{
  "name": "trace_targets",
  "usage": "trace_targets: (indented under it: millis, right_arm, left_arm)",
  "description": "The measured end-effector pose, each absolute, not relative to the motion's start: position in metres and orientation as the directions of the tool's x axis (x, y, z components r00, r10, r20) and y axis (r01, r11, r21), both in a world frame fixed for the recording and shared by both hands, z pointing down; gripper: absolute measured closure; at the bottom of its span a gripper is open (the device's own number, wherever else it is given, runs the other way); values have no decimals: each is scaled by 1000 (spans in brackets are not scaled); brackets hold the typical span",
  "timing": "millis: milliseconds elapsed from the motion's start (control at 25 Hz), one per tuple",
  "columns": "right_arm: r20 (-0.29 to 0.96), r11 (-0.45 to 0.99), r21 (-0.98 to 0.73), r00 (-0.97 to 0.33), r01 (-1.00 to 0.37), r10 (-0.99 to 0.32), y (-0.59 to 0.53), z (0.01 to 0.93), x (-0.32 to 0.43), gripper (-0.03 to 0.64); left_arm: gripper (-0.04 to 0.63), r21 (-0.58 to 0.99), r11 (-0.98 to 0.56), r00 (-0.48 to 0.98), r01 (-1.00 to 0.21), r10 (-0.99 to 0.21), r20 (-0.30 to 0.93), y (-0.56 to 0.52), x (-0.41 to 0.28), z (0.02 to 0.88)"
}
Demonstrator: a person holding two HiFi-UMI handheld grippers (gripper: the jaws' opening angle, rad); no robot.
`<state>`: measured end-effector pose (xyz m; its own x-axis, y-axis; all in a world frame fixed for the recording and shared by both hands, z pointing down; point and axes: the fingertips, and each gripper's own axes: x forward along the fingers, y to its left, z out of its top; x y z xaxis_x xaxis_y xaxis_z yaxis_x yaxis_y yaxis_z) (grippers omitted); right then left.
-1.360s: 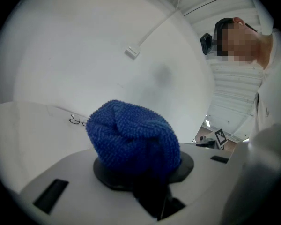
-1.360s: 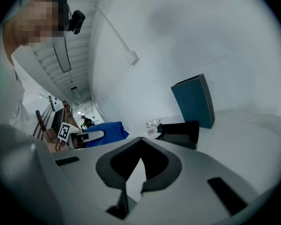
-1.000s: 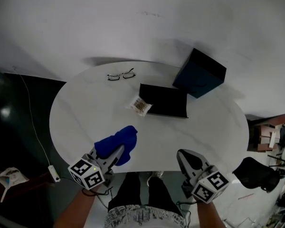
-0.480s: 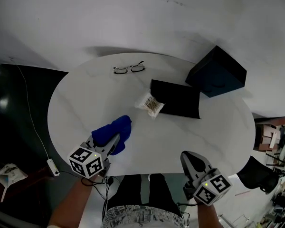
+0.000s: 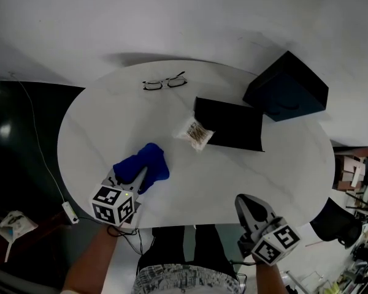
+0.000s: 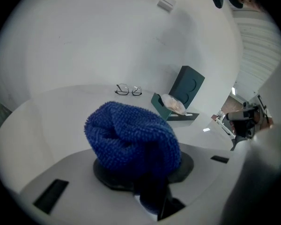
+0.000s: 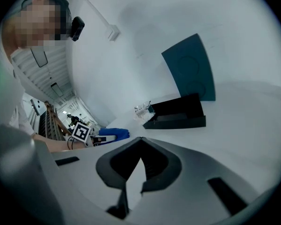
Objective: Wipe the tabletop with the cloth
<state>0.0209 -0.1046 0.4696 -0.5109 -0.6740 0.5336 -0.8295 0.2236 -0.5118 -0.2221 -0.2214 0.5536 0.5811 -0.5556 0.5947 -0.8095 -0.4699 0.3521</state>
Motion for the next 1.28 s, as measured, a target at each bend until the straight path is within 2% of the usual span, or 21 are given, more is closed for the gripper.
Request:
trace_targets:
  millis: [360,1280]
  right_arm:
    - [521,195,-540,-507,-819,-687,-99,474,37,609]
    - [516,24,-549,-361,-836,-777,-33,477,190,609]
  left_arm:
    - [468,288,-508,560,-812,-539,629,-219,-195,555]
    - [469,367,-691,725,-623,-333,603,-173,37,553]
